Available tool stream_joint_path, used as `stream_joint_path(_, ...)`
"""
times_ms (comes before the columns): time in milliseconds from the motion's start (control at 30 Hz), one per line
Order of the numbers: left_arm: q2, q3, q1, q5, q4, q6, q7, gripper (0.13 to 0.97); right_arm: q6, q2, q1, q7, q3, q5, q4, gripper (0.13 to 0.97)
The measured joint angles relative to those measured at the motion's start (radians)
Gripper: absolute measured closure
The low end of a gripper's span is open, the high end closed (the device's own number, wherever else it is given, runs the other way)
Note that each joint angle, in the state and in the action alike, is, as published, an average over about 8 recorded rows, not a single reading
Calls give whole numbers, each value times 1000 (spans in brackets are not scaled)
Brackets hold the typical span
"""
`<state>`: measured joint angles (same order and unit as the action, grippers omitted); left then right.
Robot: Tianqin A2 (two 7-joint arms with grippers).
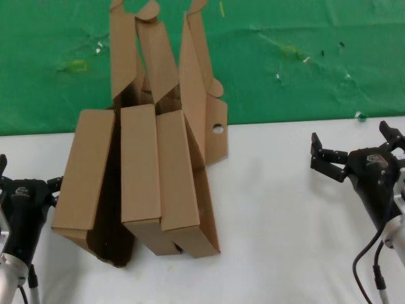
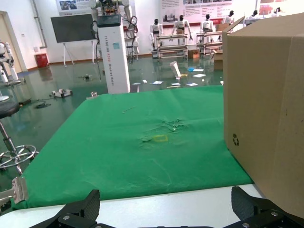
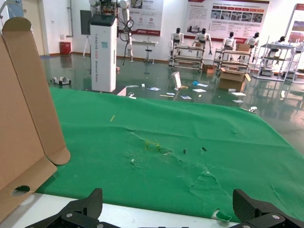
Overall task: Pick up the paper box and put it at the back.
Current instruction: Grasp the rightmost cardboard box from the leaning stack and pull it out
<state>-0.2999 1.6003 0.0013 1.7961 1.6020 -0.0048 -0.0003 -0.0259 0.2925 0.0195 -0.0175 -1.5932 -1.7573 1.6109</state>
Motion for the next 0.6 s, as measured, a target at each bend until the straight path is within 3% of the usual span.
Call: stream_joint_path(600, 0, 0, 0, 0, 0, 0, 0, 132, 0, 0, 0, 0, 0, 0, 0, 129)
